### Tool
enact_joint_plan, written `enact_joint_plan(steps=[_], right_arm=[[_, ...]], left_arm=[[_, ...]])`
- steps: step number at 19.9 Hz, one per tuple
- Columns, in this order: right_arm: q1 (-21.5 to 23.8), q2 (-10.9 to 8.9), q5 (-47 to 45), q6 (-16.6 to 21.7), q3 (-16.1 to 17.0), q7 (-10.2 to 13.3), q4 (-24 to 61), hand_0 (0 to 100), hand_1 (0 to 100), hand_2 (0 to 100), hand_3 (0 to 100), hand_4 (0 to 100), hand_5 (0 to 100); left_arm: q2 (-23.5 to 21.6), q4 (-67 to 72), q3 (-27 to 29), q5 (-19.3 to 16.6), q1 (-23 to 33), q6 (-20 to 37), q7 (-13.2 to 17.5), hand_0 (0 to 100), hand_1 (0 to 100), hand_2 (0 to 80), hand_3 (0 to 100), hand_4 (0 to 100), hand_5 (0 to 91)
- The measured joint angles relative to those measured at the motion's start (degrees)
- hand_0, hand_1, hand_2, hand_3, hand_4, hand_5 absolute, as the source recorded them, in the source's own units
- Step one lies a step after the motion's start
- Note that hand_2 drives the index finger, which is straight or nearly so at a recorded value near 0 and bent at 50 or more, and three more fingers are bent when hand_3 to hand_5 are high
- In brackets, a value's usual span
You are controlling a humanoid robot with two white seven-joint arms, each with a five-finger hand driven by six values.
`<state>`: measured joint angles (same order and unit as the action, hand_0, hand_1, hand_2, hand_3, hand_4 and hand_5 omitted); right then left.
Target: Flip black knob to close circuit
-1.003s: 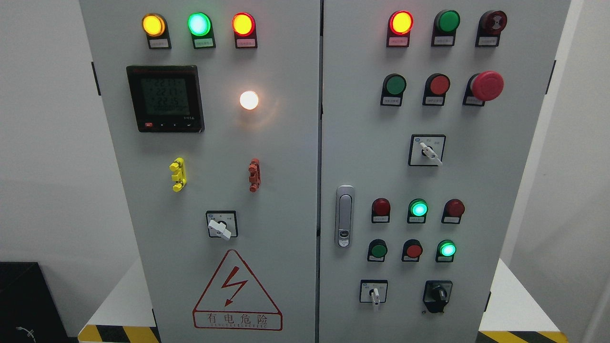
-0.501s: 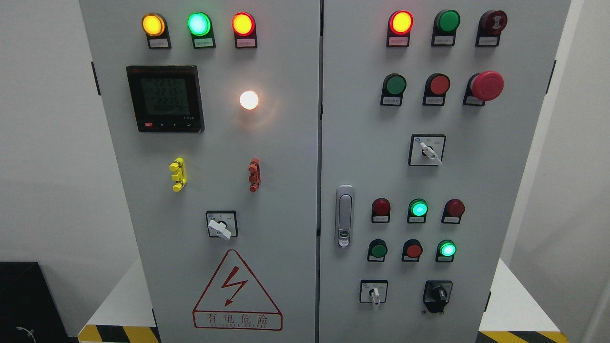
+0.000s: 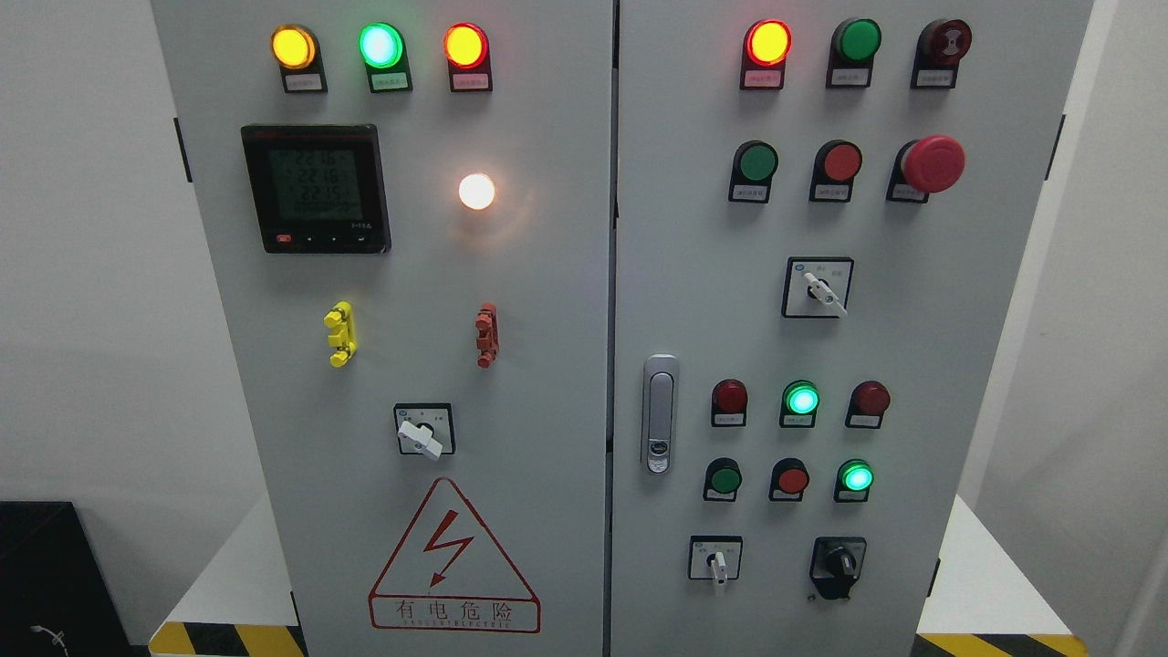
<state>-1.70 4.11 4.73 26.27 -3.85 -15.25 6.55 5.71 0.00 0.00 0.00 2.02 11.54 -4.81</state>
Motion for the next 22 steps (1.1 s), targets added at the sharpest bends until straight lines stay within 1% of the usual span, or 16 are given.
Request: enact_joint_plan(steps=[7, 9, 11, 12, 15, 16, 20, 22], right_arm=[[-1.3, -0.22, 0.0, 8.7, -0.5, 0.1, 1.2, 0, 11, 0, 0, 0, 0], [-1.8, -0.26, -0.2, 10.4, -0.6, 0.0, 1.5, 0, 11, 0, 0, 0, 0], [-2.2, -0.29, -0.3, 11.1, -0.6, -0.1, 2.4, 0, 10, 0, 0, 0, 0], [-2.3, -0.31, -0.3, 11.3, -0.6, 0.4, 3.1, 0, 11, 0, 0, 0, 0], [-2.0, -0.37, -0.4, 11.3, -0.8, 2.1, 5.8, 0, 11, 0, 0, 0, 0], [-1.5, -0.40, -0.4, 10.6, -0.8, 2.5, 7.0, 0, 11, 0, 0, 0, 0], [1.7, -0.53, -0.4, 5.0, -1.0, 3.0, 14.1, 0, 11, 0, 0, 0, 0], [3.7, -0.79, -0.3, 3.2, -1.1, 3.3, 18.4, 0, 11, 0, 0, 0, 0]], left_arm=[[0.0, 0.0, 0.0, 0.0, 0.0, 0.0, 0.0, 0, 0, 0.0, 0, 0, 0.0], [0.0, 0.0, 0.0, 0.0, 0.0, 0.0, 0.0, 0, 0, 0.0, 0, 0, 0.0], [0.0, 0.0, 0.0, 0.0, 0.0, 0.0, 0.0, 0, 0, 0.0, 0, 0, 0.0], [0.0, 0.0, 0.0, 0.0, 0.0, 0.0, 0.0, 0, 0, 0.0, 0, 0, 0.0], [0.0, 0.0, 0.0, 0.0, 0.0, 0.0, 0.0, 0, 0, 0.0, 0, 0, 0.0], [0.0, 0.0, 0.0, 0.0, 0.0, 0.0, 0.0, 0, 0, 0.0, 0, 0, 0.0], [0.0, 0.0, 0.0, 0.0, 0.0, 0.0, 0.0, 0, 0, 0.0, 0, 0, 0.0], [0.0, 0.0, 0.0, 0.0, 0.0, 0.0, 0.0, 0, 0, 0.0, 0, 0, 0.0]])
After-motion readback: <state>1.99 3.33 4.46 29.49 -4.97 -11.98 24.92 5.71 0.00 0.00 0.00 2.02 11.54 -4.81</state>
